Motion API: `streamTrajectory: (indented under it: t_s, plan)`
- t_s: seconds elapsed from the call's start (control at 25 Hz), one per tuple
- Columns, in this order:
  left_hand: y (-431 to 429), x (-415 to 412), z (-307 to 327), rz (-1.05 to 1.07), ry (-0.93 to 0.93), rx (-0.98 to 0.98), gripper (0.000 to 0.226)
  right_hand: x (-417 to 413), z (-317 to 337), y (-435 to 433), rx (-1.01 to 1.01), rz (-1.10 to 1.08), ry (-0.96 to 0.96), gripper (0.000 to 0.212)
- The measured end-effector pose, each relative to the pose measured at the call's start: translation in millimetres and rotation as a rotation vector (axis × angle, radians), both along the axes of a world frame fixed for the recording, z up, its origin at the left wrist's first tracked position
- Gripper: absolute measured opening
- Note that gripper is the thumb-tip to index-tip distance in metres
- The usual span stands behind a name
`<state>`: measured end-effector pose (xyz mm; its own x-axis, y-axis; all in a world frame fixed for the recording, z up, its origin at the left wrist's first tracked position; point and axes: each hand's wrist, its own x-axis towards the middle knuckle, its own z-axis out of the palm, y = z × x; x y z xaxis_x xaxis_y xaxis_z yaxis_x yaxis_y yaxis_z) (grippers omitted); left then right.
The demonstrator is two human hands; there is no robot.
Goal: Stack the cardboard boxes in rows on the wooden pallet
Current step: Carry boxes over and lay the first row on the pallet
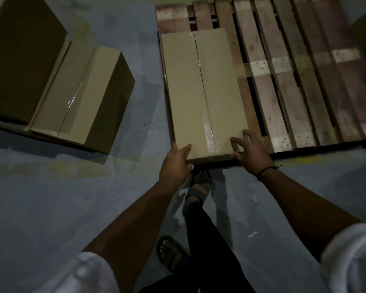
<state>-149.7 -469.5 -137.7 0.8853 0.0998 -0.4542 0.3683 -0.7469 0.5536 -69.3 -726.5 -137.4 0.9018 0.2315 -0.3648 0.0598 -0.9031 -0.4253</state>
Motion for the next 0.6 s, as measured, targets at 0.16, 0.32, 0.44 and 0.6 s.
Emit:
streamTrajectory:
  t_s: [0.16, 0.32, 0.44, 0.6]
  plan:
    - [-2, 0, 5, -0.015, 0.024, -0.003, 0.082, -4, 2, 1, -0.027, 0.007, 0.015, 0.052]
    - [3, 0, 15, 0.037, 0.003, -0.017, 0.083, -3, 6, 8, -0.086, 0.017, -0.066, 0.045]
    - [9, 10, 24, 0.097, -0.056, -0.023, 0.087, 12, 13, 27, -0.156, 0.103, -0.135, 0.050]
    - [18, 39, 31, 0.152, -0.051, -0.012, 0.090, 54, 26, 72, -0.156, 0.221, -0.158, 0.054]
